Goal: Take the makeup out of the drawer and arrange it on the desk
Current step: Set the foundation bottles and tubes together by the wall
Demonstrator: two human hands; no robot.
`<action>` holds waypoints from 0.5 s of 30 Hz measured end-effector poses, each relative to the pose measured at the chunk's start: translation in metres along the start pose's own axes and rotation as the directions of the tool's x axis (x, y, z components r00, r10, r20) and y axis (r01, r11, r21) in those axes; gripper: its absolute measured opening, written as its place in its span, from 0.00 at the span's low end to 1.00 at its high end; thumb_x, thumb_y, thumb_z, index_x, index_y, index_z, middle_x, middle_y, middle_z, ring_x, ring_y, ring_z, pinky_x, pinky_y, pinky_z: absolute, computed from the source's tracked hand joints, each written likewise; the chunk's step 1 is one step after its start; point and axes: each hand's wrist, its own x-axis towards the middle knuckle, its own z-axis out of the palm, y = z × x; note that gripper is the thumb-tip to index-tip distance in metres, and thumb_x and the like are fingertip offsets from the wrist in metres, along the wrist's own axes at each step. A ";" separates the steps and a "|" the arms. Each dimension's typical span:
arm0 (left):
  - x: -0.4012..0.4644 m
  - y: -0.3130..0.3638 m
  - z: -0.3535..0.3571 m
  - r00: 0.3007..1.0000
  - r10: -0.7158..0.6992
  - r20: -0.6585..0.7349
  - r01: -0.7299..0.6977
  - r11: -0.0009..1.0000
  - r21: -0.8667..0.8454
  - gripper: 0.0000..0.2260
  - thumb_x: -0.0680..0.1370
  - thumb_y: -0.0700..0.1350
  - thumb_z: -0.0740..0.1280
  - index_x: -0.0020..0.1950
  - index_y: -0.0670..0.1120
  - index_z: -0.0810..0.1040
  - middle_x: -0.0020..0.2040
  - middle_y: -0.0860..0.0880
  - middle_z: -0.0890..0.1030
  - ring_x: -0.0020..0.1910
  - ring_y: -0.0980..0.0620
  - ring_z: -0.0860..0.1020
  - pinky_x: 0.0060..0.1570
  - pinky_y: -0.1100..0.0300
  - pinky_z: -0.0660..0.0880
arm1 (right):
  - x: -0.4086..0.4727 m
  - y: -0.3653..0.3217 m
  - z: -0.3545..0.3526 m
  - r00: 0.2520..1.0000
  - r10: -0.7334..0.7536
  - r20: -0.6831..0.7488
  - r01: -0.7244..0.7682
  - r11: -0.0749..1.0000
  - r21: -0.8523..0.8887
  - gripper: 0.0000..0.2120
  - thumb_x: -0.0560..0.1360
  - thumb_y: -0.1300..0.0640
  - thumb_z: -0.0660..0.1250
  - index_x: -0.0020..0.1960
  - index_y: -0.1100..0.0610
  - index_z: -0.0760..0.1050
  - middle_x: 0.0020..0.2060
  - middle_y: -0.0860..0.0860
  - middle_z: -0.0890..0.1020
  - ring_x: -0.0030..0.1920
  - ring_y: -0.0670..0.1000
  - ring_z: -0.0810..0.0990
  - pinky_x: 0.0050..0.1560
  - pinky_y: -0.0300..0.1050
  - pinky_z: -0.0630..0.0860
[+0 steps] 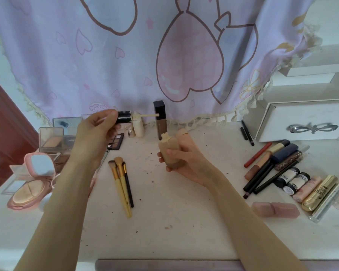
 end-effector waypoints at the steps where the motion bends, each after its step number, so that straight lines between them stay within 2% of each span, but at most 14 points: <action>1: -0.001 -0.006 -0.001 0.997 -0.070 -0.009 0.069 0.993 -0.098 0.03 0.78 0.40 0.64 0.46 0.45 0.77 0.42 0.47 0.79 0.34 0.57 0.77 0.37 0.68 0.75 | 0.001 0.002 0.002 0.999 -0.036 -0.027 0.036 0.999 -0.001 0.08 0.76 0.64 0.63 0.55 0.57 0.74 0.44 0.54 0.80 0.45 0.52 0.78 0.37 0.42 0.75; 3: -0.005 -0.018 -0.002 0.985 -0.171 -0.011 0.165 0.963 -0.215 0.03 0.78 0.37 0.63 0.46 0.41 0.76 0.44 0.45 0.79 0.35 0.55 0.80 0.39 0.68 0.77 | 0.004 0.005 0.005 0.993 -0.099 -0.067 0.098 0.995 -0.016 0.09 0.78 0.65 0.60 0.55 0.55 0.72 0.46 0.53 0.80 0.48 0.52 0.78 0.44 0.44 0.77; 5: -0.008 -0.027 -0.001 0.971 -0.240 0.011 0.233 0.930 -0.285 0.04 0.77 0.34 0.62 0.50 0.38 0.73 0.47 0.42 0.79 0.38 0.53 0.81 0.43 0.65 0.79 | 0.007 0.009 0.009 0.984 -0.142 -0.105 0.125 0.980 -0.155 0.09 0.78 0.63 0.61 0.57 0.53 0.70 0.50 0.52 0.80 0.53 0.52 0.77 0.54 0.47 0.75; 6: -0.009 -0.030 -0.001 0.963 -0.266 0.028 0.262 0.916 -0.304 0.07 0.77 0.32 0.61 0.54 0.37 0.72 0.49 0.41 0.79 0.42 0.51 0.81 0.46 0.63 0.79 | 0.009 0.011 0.011 0.980 -0.151 -0.132 0.114 0.960 -0.254 0.10 0.78 0.61 0.62 0.59 0.53 0.70 0.53 0.52 0.80 0.55 0.51 0.77 0.56 0.46 0.74; 8: -0.009 -0.035 0.001 0.951 -0.303 0.059 0.307 0.907 -0.289 0.13 0.77 0.29 0.60 0.61 0.35 0.70 0.54 0.41 0.77 0.49 0.48 0.80 0.52 0.59 0.77 | 0.013 0.015 0.015 0.963 -0.190 -0.192 0.097 0.907 -0.409 0.13 0.77 0.57 0.65 0.60 0.56 0.71 0.54 0.52 0.79 0.52 0.47 0.77 0.51 0.37 0.75; 10: -0.007 -0.036 0.003 0.942 -0.329 0.067 0.336 0.913 -0.232 0.15 0.78 0.29 0.57 0.65 0.33 0.68 0.58 0.42 0.74 0.52 0.47 0.78 0.57 0.57 0.73 | 0.020 0.018 0.021 0.934 -0.269 -0.236 0.110 0.843 -0.526 0.14 0.75 0.56 0.67 0.60 0.57 0.72 0.49 0.49 0.78 0.46 0.43 0.76 0.42 0.29 0.72; 12: -0.004 -0.038 0.006 0.940 -0.340 0.036 0.341 0.923 -0.180 0.16 0.79 0.31 0.56 0.67 0.32 0.65 0.60 0.42 0.70 0.54 0.46 0.77 0.58 0.56 0.72 | 0.029 0.021 0.024 0.903 -0.324 -0.283 0.094 0.791 -0.605 0.16 0.74 0.54 0.69 0.59 0.57 0.73 0.49 0.49 0.78 0.47 0.44 0.75 0.43 0.30 0.71; 15: -0.002 -0.040 0.012 0.951 -0.309 -0.009 0.308 0.950 -0.039 0.15 0.81 0.34 0.55 0.67 0.34 0.67 0.58 0.43 0.72 0.53 0.50 0.76 0.52 0.59 0.74 | 0.042 0.027 0.028 0.872 -0.347 -0.345 0.067 0.783 -0.618 0.17 0.72 0.55 0.70 0.60 0.55 0.75 0.51 0.50 0.79 0.50 0.47 0.77 0.50 0.37 0.75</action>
